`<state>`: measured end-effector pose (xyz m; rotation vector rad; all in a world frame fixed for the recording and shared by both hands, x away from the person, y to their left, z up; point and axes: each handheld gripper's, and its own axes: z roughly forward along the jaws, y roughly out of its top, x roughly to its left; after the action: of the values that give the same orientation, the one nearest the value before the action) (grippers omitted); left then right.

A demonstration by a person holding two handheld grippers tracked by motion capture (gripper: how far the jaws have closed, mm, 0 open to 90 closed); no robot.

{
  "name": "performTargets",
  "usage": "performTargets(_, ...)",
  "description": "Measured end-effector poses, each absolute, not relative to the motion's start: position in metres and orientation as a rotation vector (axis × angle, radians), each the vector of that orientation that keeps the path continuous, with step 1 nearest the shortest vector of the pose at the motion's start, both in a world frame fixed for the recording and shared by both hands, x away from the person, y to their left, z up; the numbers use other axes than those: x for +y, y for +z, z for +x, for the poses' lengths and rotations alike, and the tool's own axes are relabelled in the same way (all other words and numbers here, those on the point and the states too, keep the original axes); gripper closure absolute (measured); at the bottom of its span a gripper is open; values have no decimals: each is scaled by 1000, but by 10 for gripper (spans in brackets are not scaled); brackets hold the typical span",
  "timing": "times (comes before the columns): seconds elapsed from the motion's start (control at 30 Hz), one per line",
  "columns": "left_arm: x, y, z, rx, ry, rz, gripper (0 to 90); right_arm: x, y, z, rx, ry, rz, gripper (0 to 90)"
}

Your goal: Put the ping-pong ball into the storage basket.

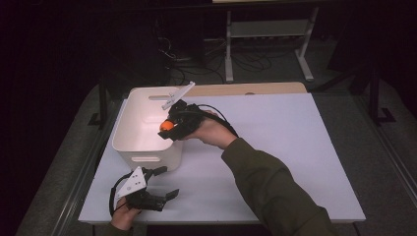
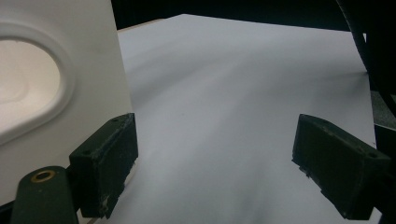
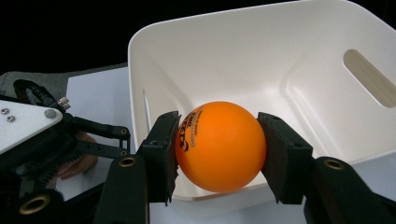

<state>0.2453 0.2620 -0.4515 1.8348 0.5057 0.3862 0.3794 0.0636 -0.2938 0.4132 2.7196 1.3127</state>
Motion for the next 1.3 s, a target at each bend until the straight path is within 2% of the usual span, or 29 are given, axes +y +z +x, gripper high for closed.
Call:
performTargets(0.23, 262, -452, 245, 504, 388, 1836, 140, 70, -301, 383, 2741, 1285, 419, 490)
performTargets(0.33, 262, -452, 245, 506, 385, 1837, 140, 71, -303, 384, 2741, 1285, 416, 428)
performTargets(0.47, 262, -452, 245, 505, 387, 1835, 140, 68, -301, 385, 2725, 1294, 437, 394)
performTargets(1.03, 262, -452, 245, 508, 384, 1836, 140, 32, -296, 382, 2681, 1321, 490, 379)
performTargets(1.3, 262, -452, 246, 509, 383, 1837, 140, 14, -301, 379, 2670, 1320, 519, 324)
